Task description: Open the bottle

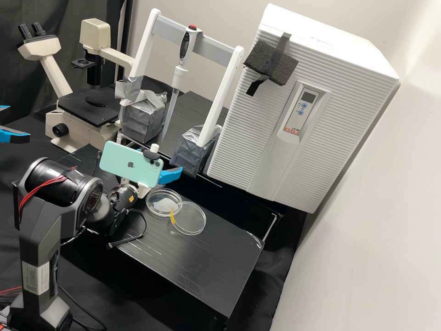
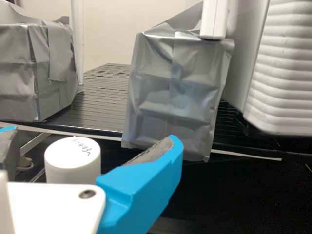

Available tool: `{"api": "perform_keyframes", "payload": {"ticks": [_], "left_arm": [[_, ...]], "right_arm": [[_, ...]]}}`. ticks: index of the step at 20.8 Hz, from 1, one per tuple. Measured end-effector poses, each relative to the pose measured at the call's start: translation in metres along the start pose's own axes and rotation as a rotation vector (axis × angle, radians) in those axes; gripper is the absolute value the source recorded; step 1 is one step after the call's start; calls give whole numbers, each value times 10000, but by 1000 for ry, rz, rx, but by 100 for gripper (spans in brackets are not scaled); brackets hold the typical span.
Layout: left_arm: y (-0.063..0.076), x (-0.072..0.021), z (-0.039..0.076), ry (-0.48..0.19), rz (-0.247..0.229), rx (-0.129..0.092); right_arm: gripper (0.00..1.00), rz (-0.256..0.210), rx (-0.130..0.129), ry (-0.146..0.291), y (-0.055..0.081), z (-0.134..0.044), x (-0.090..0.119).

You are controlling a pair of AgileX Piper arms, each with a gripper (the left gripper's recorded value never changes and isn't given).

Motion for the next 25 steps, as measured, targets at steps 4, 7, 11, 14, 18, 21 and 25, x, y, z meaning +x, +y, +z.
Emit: {"api": "perform_keyframes", "payload": {"ticks": [4,7,11,14,18,21,25], "left_arm": [[0,0,0,0,0,15],[-8,3,-6,1,-4,11],[-17,6,-12,2,-7,7],[-17,6,-12,2,-7,7],[-18,8,-8,0,-8,21],[-18,8,-8,0,-8,39],[-22,15,6,-8,-11,44]], "right_arm": [[0,3,2,-3,8,8,0],[0,3,7,-3,8,8,0],[0,3,15,-3,8,8,0],[0,3,15,-3,8,8,0],[0,3,15,-3,8,8,0],[0,3,15,-3,8,8,0],[0,2,14,-2,7,7,0]]}}
